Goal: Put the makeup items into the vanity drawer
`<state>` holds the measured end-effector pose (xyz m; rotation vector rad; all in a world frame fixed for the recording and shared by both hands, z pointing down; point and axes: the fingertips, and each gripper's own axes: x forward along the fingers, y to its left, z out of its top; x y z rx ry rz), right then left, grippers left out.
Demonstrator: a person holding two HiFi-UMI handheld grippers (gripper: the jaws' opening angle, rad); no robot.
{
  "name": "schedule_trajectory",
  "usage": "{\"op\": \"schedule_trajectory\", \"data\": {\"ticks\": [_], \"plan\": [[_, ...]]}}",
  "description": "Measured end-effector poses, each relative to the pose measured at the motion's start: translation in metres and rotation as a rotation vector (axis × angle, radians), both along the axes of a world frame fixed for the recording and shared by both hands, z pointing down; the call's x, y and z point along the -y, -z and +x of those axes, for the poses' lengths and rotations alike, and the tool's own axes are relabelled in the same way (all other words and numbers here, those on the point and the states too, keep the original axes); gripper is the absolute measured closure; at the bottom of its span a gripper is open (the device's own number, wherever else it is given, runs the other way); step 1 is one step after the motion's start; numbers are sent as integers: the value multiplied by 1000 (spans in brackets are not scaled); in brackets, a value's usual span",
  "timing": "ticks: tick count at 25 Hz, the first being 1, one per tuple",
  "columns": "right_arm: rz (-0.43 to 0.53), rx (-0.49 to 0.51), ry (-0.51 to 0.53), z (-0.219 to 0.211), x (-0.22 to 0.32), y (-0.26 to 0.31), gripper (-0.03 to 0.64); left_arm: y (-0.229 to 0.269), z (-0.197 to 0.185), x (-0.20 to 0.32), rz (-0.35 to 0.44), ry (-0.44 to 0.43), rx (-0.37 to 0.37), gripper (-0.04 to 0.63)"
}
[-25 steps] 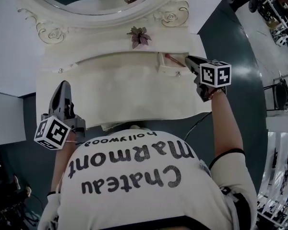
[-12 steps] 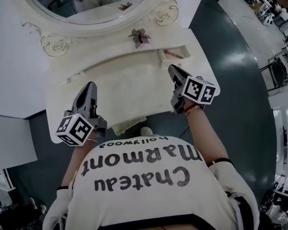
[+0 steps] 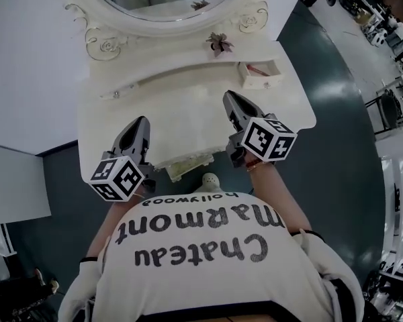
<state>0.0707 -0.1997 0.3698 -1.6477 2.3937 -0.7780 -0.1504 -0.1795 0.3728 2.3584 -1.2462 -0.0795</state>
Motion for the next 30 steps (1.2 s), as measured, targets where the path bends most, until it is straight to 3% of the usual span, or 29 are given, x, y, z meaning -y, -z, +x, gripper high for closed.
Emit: {"op": "schedule_trajectory", "data": {"ticks": [5,30], "plan": [[30,-139,33,-31,-23,0,575,-4,-12,-22,-2,-11,-1,588],[-16,-211,38,-57,-79,-26,575,-11,-44,-64,-12,-17,-10,588]]}}
